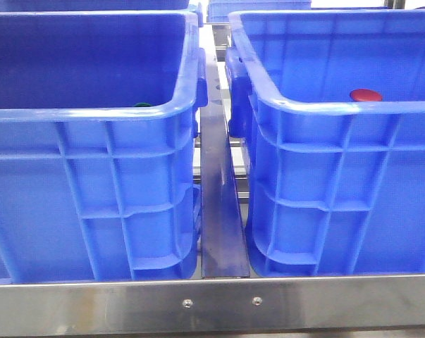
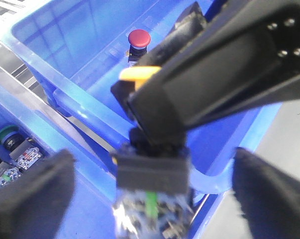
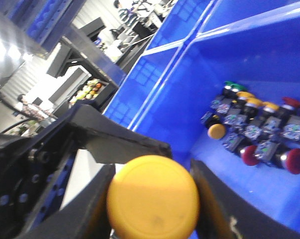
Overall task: Pick red and yellow buttons and place in box
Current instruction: 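Carry the yellow button with the right gripper over the other bin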
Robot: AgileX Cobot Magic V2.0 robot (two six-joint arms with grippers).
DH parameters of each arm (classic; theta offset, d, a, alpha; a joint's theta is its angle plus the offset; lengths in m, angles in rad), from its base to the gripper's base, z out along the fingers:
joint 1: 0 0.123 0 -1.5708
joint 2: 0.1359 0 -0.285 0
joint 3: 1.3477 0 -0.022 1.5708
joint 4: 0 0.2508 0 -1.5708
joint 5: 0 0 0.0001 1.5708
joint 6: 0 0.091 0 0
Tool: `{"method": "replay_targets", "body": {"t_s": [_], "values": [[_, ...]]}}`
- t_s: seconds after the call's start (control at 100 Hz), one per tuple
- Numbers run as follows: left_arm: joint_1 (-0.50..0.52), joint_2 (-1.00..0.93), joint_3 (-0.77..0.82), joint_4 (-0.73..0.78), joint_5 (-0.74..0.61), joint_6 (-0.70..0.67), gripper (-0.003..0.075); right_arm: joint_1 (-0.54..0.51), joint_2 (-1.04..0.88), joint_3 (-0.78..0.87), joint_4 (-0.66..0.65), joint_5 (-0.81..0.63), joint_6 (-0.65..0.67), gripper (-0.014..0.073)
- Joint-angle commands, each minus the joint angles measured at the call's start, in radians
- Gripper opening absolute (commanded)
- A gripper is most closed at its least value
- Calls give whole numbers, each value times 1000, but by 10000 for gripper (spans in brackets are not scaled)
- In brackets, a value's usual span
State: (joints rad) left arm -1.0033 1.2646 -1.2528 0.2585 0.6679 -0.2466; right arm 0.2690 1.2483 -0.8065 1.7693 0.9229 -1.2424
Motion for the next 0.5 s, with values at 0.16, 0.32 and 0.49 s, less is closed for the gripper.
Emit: {"method": "replay_targets", "body": {"t_s": [0.16,0.32,0.49], "values": [[-3,-32,-18,121,-40,-97,662,-148,-37,-36,148,-3,-38,144],[48,-65,62,217,-46,-251,662,-300,-73,-36,122,-2,-41,144],[190,-149,194,221,-109,-332,662,-425,-104,-36,72,-5,-41,144]]}}
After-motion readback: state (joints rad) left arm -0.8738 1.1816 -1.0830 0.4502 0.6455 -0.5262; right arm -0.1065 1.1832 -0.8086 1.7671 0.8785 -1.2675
